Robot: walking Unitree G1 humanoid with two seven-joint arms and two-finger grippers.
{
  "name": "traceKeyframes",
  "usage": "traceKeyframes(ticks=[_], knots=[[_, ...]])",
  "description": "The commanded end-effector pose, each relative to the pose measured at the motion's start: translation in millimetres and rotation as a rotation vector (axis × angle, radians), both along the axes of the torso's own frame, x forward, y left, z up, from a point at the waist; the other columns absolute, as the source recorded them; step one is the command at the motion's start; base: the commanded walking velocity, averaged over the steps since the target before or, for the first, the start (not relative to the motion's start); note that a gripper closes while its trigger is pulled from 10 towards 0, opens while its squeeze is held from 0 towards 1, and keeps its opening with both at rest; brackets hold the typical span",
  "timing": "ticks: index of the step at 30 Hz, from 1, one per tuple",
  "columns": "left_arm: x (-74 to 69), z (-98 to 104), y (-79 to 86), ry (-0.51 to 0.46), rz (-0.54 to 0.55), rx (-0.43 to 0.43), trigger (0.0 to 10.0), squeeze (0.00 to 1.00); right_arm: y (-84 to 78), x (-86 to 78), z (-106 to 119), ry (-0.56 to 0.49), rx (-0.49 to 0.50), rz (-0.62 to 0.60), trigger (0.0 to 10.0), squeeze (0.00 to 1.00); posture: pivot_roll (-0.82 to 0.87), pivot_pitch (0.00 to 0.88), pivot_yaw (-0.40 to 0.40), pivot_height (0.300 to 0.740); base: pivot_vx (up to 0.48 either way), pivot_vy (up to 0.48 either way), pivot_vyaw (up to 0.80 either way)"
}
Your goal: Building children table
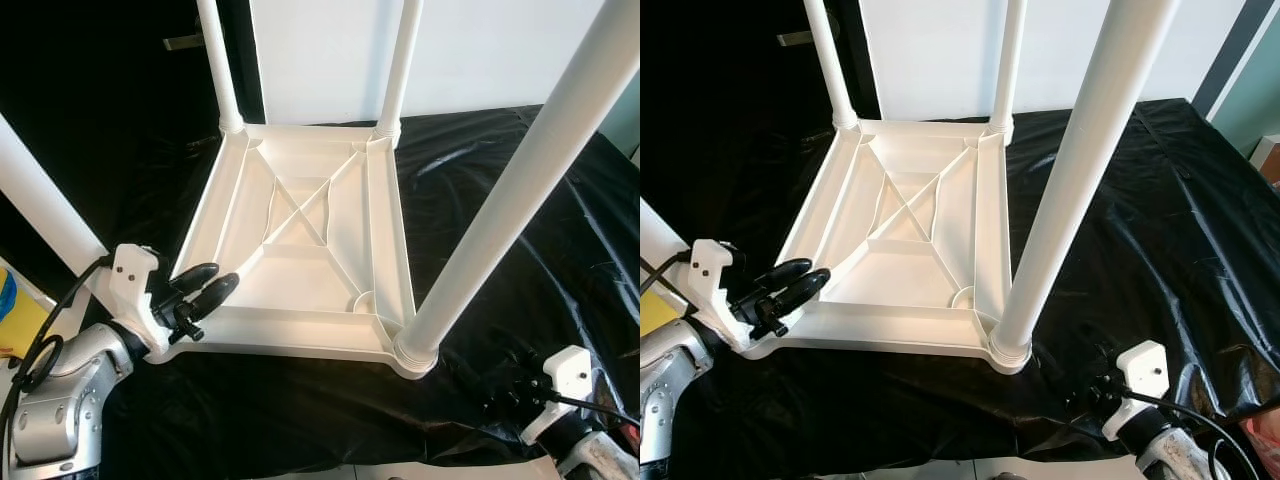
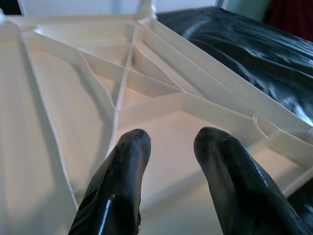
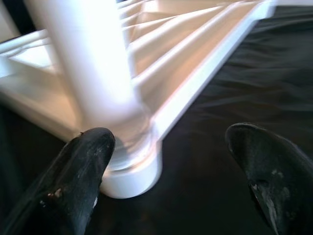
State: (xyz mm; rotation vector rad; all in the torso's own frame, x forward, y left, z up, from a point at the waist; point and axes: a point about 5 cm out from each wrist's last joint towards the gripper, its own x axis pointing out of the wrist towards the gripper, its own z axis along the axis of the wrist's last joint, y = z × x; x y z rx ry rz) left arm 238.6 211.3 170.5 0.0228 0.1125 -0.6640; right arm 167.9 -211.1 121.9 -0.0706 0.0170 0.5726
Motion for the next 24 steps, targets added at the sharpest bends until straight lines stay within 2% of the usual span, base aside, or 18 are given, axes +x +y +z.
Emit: traceKeyframes(ticks=[1,2,4,8,10,11,14,16,18,19,20,21,22,24], knots=[[-5.3,-2.3,7.2,0.026,0.014,0.001,10.0,0.00,5.2,-1.6,0.9,0.024,0.007,0.060,10.0,0.00,-0.01,0.058,0.028,0.740,0.000,0.000,0.00],[-5.3,-2.3,7.2,0.026,0.014,0.001,10.0,0.00,5.2,-1.6,0.9,0.024,0.007,0.060,10.0,0.00,-0.01,0.058,0.028,0.740,0.000,0.000,0.00],[-11.9,-8.3,9.0,0.086,0.007,-0.020,10.0,0.00,12.3,3.8,4.1,0.019,0.002,0.125,10.0,0.00,0.00,0.046,0.028,0.740,0.000,0.000,0.00],[-14.7,-10.0,9.7,0.094,0.000,-0.013,10.0,0.00,15.0,6.1,4.8,0.020,0.005,0.146,10.0,0.00,0.00,0.042,0.028,0.740,0.000,0.000,0.00],[-22.4,-17.7,10.7,0.134,-0.022,0.011,10.0,0.00,22.0,16.3,6.6,-0.004,0.014,0.169,10.0,0.00,0.01,0.034,0.031,0.740,0.000,0.000,0.00],[-22.4,-17.7,10.7,0.134,-0.022,0.011,10.0,0.00,22.0,16.3,6.6,-0.004,0.014,0.169,10.0,0.00,0.01,0.034,0.031,0.740,0.000,0.000,0.00],[-30.3,-26.5,11.9,0.192,-0.041,0.013,10.0,0.00,36.7,39.3,8.5,-0.076,0.050,0.116,10.0,0.00,0.03,0.023,0.029,0.740,0.000,0.000,0.00],[-34.8,-29.6,8.5,0.213,-0.072,0.017,10.0,0.00,38.1,45.0,8.7,-0.089,0.059,0.088,10.0,0.00,0.03,0.023,0.029,0.740,0.000,0.000,0.00],[-45.7,-34.2,-4.6,0.249,-0.158,0.027,10.0,0.00,37.1,52.4,8.2,-0.103,0.059,0.047,10.0,0.00,0.03,0.022,0.027,0.740,0.000,0.000,0.00],[-45.7,-34.2,-4.6,0.249,-0.158,0.027,10.0,0.00,37.1,52.4,8.2,-0.103,0.059,0.047,10.0,0.00,0.03,0.022,0.027,0.740,0.000,0.000,0.00],[-50.8,-35.9,-14.9,0.262,-0.204,0.013,10.0,0.00,35.0,55.4,7.5,-0.101,0.055,0.031,10.0,0.00,0.03,0.023,0.024,0.740,0.000,0.000,0.00],[-50.8,-35.9,-14.9,0.262,-0.204,0.013,10.0,0.00,35.0,55.4,7.5,-0.101,0.055,0.031,10.0,0.00,0.03,0.023,0.024,0.740,0.000,0.000,0.00],[-53.4,-37.0,-24.1,0.266,-0.233,0.002,10.0,0.00,32.4,57.9,7.5,-0.101,0.050,0.019,10.0,0.00,0.03,0.025,0.021,0.740,0.000,0.000,0.00],[-51.5,-38.3,-55.6,0.234,-0.287,-0.029,10.0,0.00,22.3,64.3,7.5,-0.093,0.025,-0.010,10.0,0.00,0.03,0.030,0.011,0.740,0.000,0.000,0.00]])
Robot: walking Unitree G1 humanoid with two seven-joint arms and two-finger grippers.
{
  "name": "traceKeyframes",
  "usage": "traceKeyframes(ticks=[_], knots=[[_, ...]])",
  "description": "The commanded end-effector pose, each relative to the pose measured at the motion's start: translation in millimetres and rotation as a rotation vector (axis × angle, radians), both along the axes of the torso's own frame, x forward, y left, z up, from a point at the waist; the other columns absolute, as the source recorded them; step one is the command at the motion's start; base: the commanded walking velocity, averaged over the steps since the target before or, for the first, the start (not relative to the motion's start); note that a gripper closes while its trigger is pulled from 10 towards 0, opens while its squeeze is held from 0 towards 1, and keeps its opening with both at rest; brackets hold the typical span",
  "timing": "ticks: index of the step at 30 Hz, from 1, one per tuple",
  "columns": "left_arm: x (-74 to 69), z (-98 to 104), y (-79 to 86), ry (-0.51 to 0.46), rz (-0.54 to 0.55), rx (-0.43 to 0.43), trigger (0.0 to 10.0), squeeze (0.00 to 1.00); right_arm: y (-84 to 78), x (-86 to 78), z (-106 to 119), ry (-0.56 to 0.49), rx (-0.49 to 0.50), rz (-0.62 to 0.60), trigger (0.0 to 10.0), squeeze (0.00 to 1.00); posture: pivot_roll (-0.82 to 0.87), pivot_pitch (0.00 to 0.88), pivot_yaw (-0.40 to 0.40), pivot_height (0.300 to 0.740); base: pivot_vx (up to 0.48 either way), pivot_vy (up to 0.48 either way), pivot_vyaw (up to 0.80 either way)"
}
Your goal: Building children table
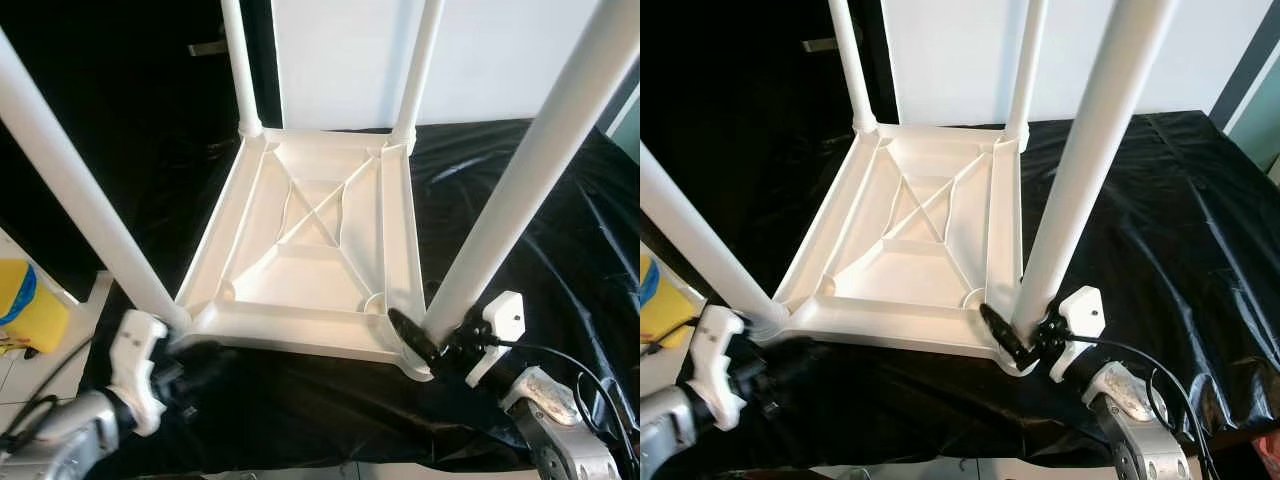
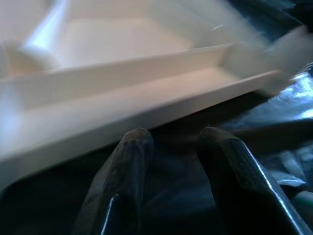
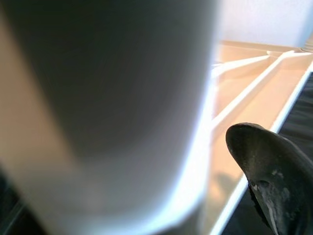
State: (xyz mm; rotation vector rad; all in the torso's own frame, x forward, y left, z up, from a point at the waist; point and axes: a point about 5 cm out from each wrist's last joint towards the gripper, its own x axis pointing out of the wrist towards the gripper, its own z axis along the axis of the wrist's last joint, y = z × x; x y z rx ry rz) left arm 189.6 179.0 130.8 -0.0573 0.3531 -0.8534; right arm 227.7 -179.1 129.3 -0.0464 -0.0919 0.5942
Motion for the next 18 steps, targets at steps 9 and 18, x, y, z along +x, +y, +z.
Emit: traceKeyframes(ticks=[9,18], knots=[[25.2,4.5,-78.7,-0.134,-0.057,-0.104,10.0,0.00,-31.8,20.3,0.2,-0.003,-0.082,-0.113,10.0,0.00,0.02,0.033,-0.013,0.740,0.000,0.000,0.00],[53.9,13.1,-113.1,-0.231,-0.012,-0.162,10.0,0.00,-48.1,33.9,-3.1,-0.007,-0.114,-0.195,10.0,0.00,0.00,0.030,-0.028,0.740,0.000,0.000,0.00]])
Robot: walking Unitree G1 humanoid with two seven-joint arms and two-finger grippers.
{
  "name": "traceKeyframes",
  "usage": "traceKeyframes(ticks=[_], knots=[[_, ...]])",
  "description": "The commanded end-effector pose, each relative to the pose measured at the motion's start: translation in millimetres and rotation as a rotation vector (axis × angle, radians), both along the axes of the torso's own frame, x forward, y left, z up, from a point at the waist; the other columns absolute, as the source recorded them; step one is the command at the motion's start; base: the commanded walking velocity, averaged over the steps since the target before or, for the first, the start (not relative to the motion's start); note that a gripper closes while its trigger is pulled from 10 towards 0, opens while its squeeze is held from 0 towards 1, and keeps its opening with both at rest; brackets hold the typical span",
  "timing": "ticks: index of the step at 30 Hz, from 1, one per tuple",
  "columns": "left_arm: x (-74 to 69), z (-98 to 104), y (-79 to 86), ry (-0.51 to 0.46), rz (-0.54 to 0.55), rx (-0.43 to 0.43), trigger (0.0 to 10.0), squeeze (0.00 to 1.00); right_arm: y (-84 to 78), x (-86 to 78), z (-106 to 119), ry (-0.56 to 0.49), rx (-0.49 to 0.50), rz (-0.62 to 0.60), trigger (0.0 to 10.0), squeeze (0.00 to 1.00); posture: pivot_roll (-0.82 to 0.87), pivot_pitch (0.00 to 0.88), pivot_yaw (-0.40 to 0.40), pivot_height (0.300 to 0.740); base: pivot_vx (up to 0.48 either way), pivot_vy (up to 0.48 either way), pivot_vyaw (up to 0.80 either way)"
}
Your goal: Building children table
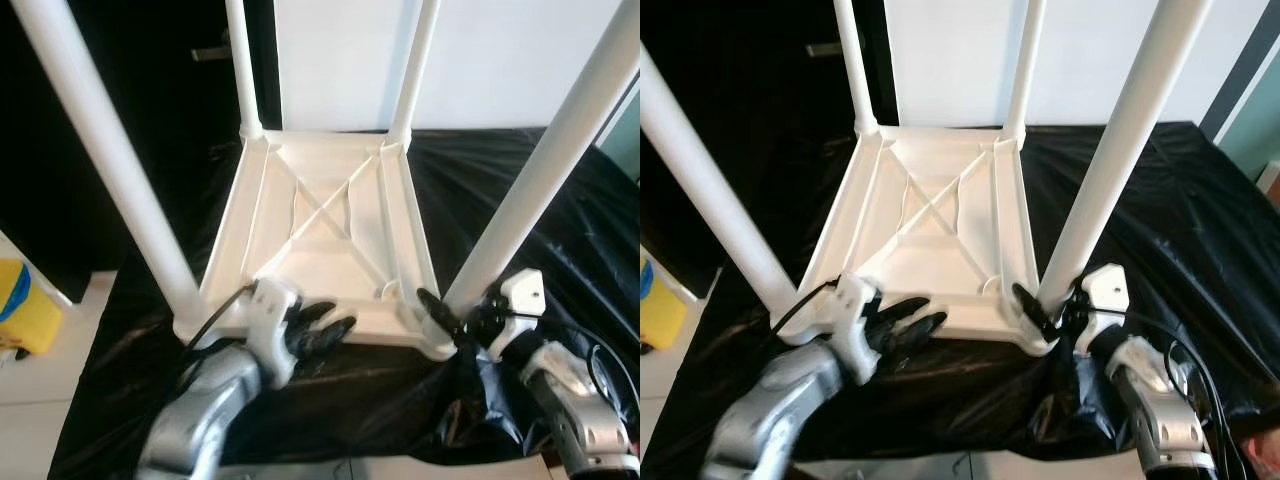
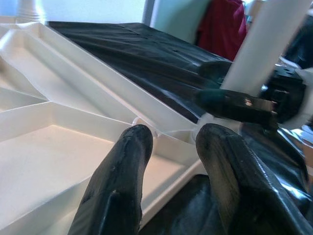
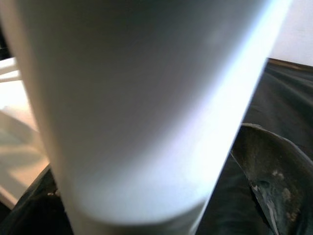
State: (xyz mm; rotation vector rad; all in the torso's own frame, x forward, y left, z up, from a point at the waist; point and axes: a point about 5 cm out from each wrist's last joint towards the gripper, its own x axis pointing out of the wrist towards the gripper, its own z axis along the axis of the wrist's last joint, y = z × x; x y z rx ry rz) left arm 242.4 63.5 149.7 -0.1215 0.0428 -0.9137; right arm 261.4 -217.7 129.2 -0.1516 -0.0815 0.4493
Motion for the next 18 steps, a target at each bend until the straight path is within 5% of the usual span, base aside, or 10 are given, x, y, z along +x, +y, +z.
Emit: traceKeyframes(ticks=[1,12,18], knots=[[6.8,-4.4,-2.4,0.017,0.019,0.016,10.0,0.00,-15.7,4.7,-4.0,0.013,-0.018,-0.085,10.0,0.00,-0.01,0.027,-0.032,0.740,0.000,0.000,0.00],[17.9,-2.0,-21.7,0.011,-0.022,0.021,10.0,0.00,-52.3,18.3,-3.6,-0.004,-0.045,-0.283,10.0,0.00,-0.02,0.028,-0.039,0.740,0.000,0.000,0.00],[18.2,-4.4,-28.3,0.020,-0.043,0.020,10.0,0.00,-40.3,19.5,-5.7,-0.008,-0.046,-0.216,10.0,0.00,-0.03,0.028,-0.031,0.740,0.000,0.000,0.00]])
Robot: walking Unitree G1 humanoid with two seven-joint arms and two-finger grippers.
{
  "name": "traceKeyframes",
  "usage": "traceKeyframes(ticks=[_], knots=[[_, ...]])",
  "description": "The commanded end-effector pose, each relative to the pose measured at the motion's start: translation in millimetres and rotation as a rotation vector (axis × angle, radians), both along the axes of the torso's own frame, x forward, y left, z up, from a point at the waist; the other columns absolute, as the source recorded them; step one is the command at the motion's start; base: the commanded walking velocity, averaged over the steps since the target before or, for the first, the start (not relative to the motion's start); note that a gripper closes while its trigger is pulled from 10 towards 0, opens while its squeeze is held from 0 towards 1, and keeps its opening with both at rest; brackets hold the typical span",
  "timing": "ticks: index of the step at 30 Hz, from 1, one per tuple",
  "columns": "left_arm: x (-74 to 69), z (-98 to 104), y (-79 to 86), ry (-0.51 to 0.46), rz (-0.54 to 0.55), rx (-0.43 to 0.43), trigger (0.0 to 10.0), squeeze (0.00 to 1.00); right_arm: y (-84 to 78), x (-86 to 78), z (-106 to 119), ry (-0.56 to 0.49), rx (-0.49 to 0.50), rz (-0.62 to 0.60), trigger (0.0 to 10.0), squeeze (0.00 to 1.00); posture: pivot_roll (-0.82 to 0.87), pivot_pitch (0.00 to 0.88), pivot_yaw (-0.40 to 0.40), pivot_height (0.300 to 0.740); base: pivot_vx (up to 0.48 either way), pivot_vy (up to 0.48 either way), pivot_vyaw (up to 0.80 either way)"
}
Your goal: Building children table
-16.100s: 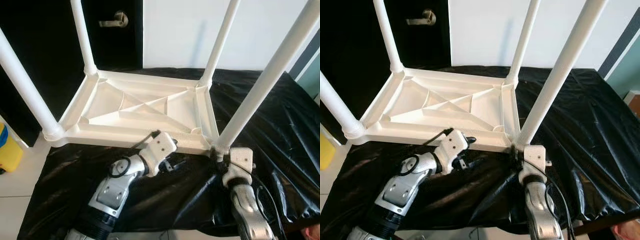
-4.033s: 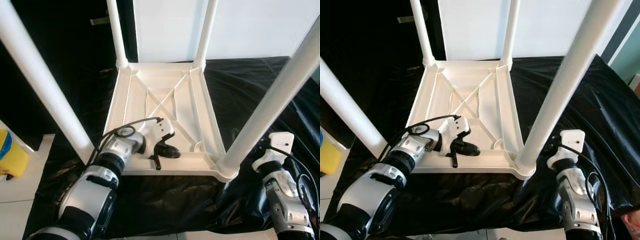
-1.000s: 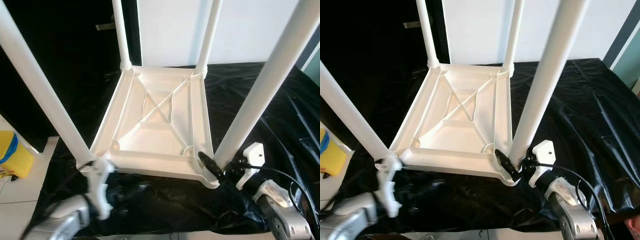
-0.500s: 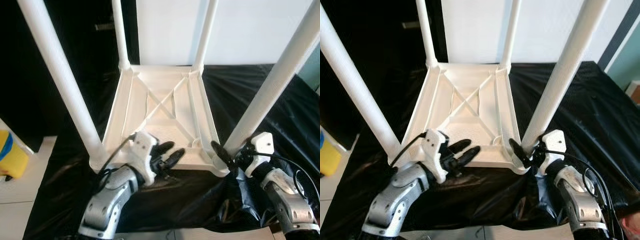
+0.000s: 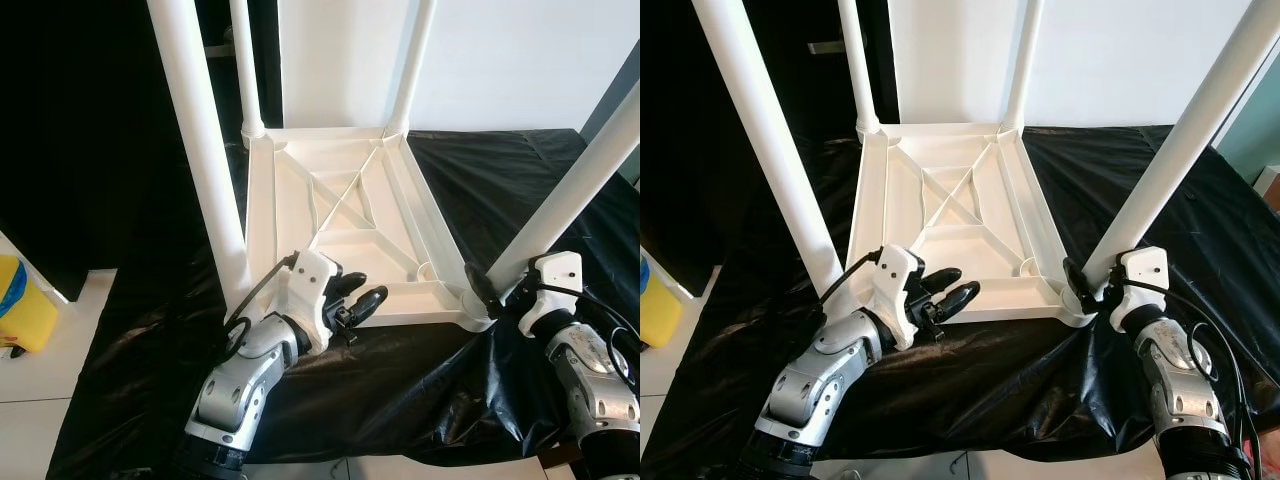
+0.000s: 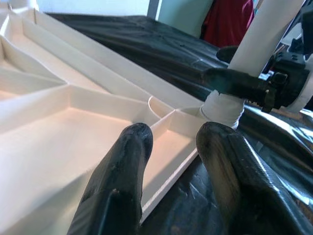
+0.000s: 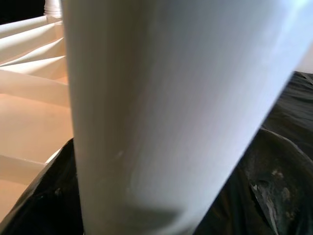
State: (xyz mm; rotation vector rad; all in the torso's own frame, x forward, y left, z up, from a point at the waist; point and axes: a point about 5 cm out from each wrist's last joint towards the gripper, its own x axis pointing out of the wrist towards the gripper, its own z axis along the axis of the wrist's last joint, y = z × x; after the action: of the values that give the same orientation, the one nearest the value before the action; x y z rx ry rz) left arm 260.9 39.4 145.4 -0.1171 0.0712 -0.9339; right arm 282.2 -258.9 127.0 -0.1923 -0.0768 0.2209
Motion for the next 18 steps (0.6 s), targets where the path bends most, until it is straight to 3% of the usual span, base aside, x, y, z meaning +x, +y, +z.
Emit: traceKeyframes(ticks=[1,3,4,6,7,8,9,10,11,18], knots=[[-2.3,-0.4,-7.3,-0.009,-0.052,0.011,10.0,0.00,10.7,-0.1,-5.2,0.015,-0.018,0.060,10.0,0.00,-0.03,0.027,-0.031,0.740,0.000,0.000,0.00],[-4.4,-1.2,-10.0,-0.009,-0.086,0.021,10.0,0.00,17.1,1.1,-6.6,0.013,-0.021,0.090,10.0,0.00,-0.03,0.027,-0.031,0.740,0.000,0.000,0.00],[-5.8,-2.0,-13.7,-0.031,-0.110,0.052,10.0,0.00,23.9,4.2,-8.3,0.020,-0.022,0.116,7.1,0.00,-0.02,0.026,-0.030,0.740,0.000,0.000,0.00],[-6.3,-2.7,-16.3,-0.045,-0.124,0.074,10.0,0.00,27.6,6.8,-9.6,0.024,-0.023,0.128,7.1,0.00,-0.02,0.025,-0.030,0.740,0.000,0.000,0.00],[-6.2,-2.0,-18.1,-0.078,-0.124,0.095,10.0,0.00,29.8,9.4,-11.2,0.034,-0.022,0.133,2.5,0.00,-0.02,0.024,-0.032,0.740,0.000,0.000,0.00],[-6.2,-2.0,-18.1,-0.078,-0.124,0.095,10.0,0.00,29.8,9.4,-11.2,0.034,-0.022,0.133,2.5,0.00,-0.02,0.024,-0.032,0.740,0.000,0.000,0.00],[-5.8,-1.4,-19.2,-0.097,-0.119,0.105,10.0,0.00,31.1,11.2,-11.9,0.038,-0.022,0.135,1.1,0.00,-0.02,0.023,-0.033,0.740,0.000,0.000,0.00],[-5.8,-1.4,-19.2,-0.097,-0.119,0.105,10.0,0.00,31.1,11.2,-11.9,0.038,-0.022,0.135,1.1,0.00,-0.02,0.023,-0.033,0.740,0.000,0.000,0.00],[-5.2,-1.3,-19.6,-0.103,-0.114,0.109,10.0,0.00,31.3,12.5,-13.3,0.046,-0.020,0.131,0.0,0.00,-0.02,0.021,-0.034,0.740,0.000,0.000,0.00],[-6.0,-3.6,-17.0,-0.110,-0.090,0.122,10.0,0.00,32.1,6.7,-25.5,0.099,-0.014,0.068,0.0,0.00,-0.01,0.020,-0.039,0.740,0.000,0.000,0.00]])
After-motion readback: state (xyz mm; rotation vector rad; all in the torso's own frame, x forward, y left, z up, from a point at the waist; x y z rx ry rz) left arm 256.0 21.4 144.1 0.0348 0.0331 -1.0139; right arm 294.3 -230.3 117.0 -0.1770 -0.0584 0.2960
